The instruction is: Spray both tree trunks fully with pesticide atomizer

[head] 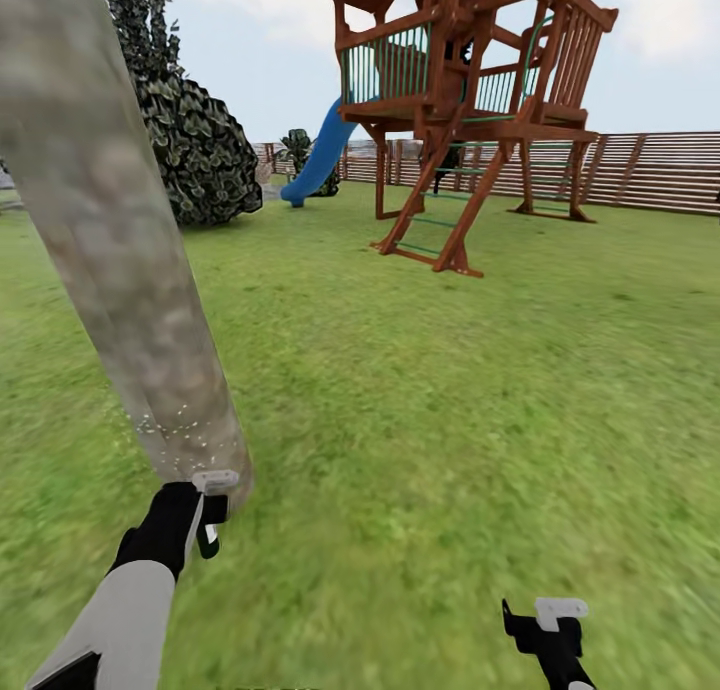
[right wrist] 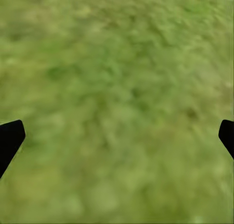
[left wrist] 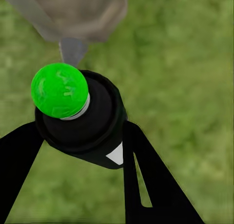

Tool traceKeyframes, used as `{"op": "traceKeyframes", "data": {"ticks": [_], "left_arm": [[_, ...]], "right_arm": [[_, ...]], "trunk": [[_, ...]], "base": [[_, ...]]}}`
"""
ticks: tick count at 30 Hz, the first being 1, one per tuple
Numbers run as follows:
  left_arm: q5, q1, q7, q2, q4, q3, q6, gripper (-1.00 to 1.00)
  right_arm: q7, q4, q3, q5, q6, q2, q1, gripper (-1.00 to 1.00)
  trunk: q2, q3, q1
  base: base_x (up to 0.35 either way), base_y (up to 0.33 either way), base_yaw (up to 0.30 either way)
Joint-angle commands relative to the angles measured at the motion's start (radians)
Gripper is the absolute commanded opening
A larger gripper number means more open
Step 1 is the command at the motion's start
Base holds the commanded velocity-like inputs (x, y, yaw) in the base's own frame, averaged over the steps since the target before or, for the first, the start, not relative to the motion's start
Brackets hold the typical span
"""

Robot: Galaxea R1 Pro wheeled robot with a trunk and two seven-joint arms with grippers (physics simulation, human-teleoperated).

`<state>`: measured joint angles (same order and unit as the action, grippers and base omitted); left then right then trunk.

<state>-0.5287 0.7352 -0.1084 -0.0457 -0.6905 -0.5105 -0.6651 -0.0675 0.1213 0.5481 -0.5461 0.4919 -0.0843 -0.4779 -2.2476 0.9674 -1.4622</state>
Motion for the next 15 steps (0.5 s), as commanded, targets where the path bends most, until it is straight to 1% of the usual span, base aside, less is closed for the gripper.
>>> {"op": "traceKeyframes", "data": {"ticks": [1,6,8,13,15], "left_arm": [[-0.011,0.001,-0.010,-0.002,-0.002,-0.006,-0.002,-1.00],[-0.011,0.001,-0.010,-0.009,-0.003,-0.005,0.002,-1.00],[-0.010,0.001,-0.010,-0.013,-0.004,-0.005,0.004,-1.00],[-0.011,0.001,-0.010,-0.016,-0.003,-0.005,0.008,-1.00],[-0.011,0.001,-0.010,-0.016,-0.003,-0.005,0.010,-1.00]], "right_arm": [[-0.006,-0.002,0.004,-0.011,0.004,0.000,-0.001,1.00],[-0.006,-0.002,0.004,-0.011,0.004,0.000,-0.001,1.00],[-0.006,-0.002,0.004,-0.011,0.004,0.000,-0.001,1.00],[-0.006,-0.002,0.004,-0.011,0.004,0.000,-0.001,1.00],[-0.006,-0.002,0.004,-0.011,0.004,0.000,-0.001,1.00]], "trunk": [[0.000,0.001,0.000],[0.000,0.001,0.000],[0.000,0.001,0.000],[0.000,0.001,0.000],[0.000,0.001,0.000]], "base": [[0.001,-0.002,0.278],[0.000,0.000,0.278],[0.103,-0.058,0.278],[0.211,-0.182,0.278],[0.060,-0.260,0.218]]}}
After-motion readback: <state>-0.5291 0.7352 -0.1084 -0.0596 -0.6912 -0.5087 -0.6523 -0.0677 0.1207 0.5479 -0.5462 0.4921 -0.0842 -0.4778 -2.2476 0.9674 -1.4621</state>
